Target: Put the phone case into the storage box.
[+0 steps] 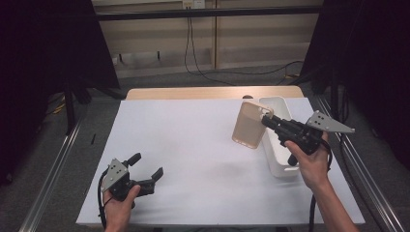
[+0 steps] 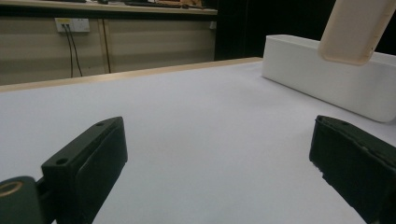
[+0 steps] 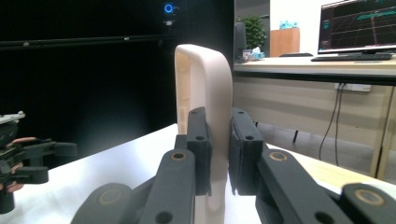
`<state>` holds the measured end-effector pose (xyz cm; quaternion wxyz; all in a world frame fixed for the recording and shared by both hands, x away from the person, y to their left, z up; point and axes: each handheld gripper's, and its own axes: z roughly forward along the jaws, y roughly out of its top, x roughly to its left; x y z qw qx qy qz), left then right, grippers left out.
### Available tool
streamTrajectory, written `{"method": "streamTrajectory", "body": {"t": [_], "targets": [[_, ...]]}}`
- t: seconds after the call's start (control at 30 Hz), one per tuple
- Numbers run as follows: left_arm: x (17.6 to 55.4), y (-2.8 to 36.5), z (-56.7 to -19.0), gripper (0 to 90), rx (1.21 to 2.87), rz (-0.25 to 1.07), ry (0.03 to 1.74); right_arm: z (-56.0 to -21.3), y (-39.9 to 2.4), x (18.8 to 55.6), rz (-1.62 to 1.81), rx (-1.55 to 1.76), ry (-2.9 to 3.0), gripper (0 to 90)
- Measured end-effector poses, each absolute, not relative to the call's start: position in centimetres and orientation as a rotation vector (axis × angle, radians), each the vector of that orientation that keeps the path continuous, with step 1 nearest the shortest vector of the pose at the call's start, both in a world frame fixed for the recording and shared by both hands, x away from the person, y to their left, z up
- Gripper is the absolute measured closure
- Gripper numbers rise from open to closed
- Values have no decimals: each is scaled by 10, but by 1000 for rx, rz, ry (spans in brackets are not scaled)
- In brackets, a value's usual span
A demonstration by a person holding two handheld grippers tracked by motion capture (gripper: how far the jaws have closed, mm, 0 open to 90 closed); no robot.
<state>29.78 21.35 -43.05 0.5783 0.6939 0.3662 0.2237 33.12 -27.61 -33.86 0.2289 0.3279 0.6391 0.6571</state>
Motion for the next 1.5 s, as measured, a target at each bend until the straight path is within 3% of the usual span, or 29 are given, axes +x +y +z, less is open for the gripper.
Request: {"method": "streamTrajectory", "body": {"t": [1.07,1.5], "targets": [[305,217,-431,41,1639,502,871,-301,-324,370,1742,924,1684,809],[305,212,-431,41,1651,491,889,-304,-352,381,1673,949,1680,809]]}}
